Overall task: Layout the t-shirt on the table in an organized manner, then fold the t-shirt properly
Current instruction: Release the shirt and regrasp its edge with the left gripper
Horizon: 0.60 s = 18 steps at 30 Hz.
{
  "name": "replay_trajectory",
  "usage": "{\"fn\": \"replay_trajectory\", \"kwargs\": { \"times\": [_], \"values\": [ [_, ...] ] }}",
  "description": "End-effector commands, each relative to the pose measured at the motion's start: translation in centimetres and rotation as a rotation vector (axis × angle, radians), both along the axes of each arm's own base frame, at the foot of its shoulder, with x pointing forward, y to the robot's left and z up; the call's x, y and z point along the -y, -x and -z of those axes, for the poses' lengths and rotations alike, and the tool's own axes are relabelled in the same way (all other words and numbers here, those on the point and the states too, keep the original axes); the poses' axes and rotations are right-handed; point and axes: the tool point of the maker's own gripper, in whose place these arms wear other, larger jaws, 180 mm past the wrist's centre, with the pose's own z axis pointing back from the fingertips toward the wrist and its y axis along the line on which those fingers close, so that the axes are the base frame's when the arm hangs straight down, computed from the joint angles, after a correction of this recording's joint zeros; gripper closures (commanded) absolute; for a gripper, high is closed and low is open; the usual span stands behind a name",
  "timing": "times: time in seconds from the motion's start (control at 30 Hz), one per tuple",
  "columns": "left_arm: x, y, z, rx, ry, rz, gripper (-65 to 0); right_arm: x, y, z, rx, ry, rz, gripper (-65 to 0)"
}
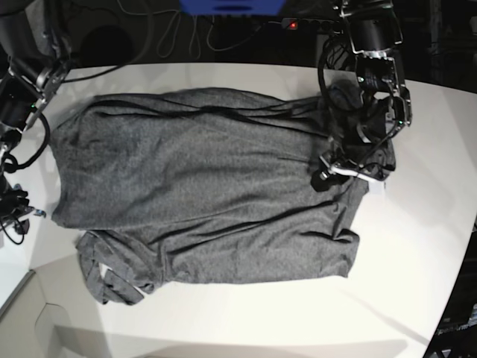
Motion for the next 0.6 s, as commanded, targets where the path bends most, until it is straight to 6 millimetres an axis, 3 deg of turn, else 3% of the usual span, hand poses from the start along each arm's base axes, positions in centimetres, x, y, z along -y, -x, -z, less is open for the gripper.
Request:
{"fn": "replay_trajectory", "kwargs": {
  "times": [0.0, 0.07, 0.17, 0.3, 0.43, 0.5, 0.57],
  "values": [
    [-0.1, -0.5, -0.7, 0.020, -0.008, 0.009, -25.3, 0.9, -0.6, -2.0, 0.061, 0.019, 0.007, 0.0],
    [0.1, -0.7, -1.1, 0.033, -0.004, 0.010, -25.3, 0.7, 0.7, -0.3, 0.021, 0.018, 0.004, 0.0],
    [0.4, -1.2, -1.9, 0.052, 0.000, 0.017, -25.3, -1.3, 1.6, 1.3, -0.003, 0.012, -0.023, 0.0],
    [1.3, -2.1, -4.7, 0.133, 0.002, 0.022, -25.6, -3.1, 4.4, 2.4, -0.020, 0.058, -0.057, -1.2],
    [1.9, -2.1, -8.3, 0.232, -0.020, 0.028, -25.6, -6.2, 6.8, 2.2, 0.000, 0.093, -0.091, -13.7],
    [2.2, -1.6, -8.8, 0.246, -0.025, 0.031, -25.6, -7.3, 7.9, 2.1, 0.005, 0.102, -0.102, -20.1],
    [2.3, -1.0, -8.0, 0.223, -0.034, 0.037, -25.6, -8.4, 8.9, 2.5, -0.001, 0.097, -0.108, -25.2]
  ]
}}
